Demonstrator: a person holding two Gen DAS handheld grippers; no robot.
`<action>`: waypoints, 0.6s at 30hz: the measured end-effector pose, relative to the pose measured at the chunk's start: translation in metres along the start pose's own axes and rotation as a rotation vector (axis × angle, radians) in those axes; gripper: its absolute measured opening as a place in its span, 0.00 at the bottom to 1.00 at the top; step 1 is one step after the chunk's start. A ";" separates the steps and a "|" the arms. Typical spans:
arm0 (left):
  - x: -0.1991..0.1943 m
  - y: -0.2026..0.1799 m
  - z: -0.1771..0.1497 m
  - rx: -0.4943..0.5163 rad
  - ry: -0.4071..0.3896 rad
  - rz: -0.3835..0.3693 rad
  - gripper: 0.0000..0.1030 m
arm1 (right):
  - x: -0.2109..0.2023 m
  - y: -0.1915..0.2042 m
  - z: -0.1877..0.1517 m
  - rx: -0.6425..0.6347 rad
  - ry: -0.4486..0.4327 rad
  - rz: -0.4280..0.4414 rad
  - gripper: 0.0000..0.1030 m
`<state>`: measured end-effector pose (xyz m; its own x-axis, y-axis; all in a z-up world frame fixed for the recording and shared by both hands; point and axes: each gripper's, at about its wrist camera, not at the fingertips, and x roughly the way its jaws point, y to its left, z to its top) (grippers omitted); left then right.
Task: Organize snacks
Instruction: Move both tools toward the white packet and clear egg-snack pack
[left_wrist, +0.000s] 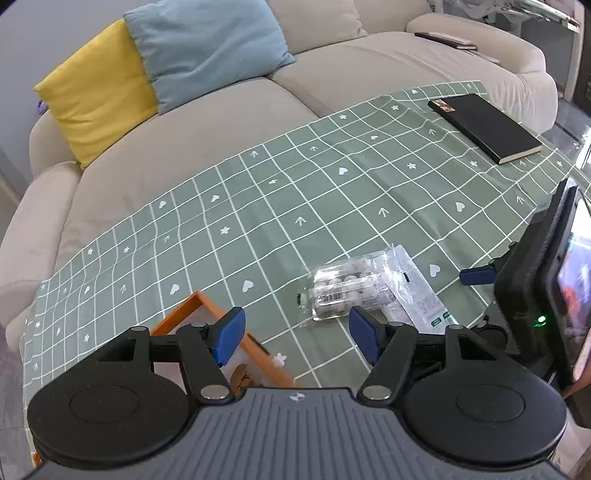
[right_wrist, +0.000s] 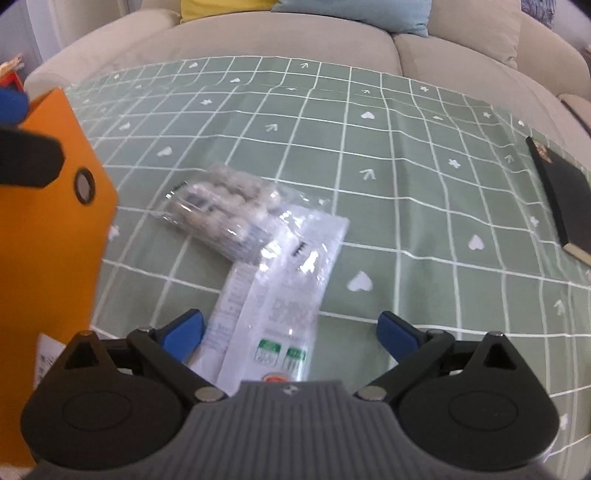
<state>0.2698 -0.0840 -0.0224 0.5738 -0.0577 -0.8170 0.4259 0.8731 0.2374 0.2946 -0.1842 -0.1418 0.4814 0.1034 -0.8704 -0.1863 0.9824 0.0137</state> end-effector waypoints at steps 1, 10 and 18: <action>0.002 -0.002 0.001 0.003 0.002 -0.003 0.74 | 0.000 -0.004 0.000 0.005 0.009 -0.004 0.93; 0.008 -0.012 0.004 0.086 0.020 -0.027 0.74 | -0.007 -0.040 -0.008 0.035 0.026 -0.024 0.93; 0.022 -0.020 0.009 0.183 0.061 -0.077 0.74 | -0.014 -0.075 -0.007 0.115 0.067 -0.026 0.90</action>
<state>0.2804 -0.1066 -0.0404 0.4937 -0.0862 -0.8654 0.5897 0.7646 0.2602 0.2957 -0.2603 -0.1346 0.4259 0.0707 -0.9020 -0.0731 0.9964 0.0436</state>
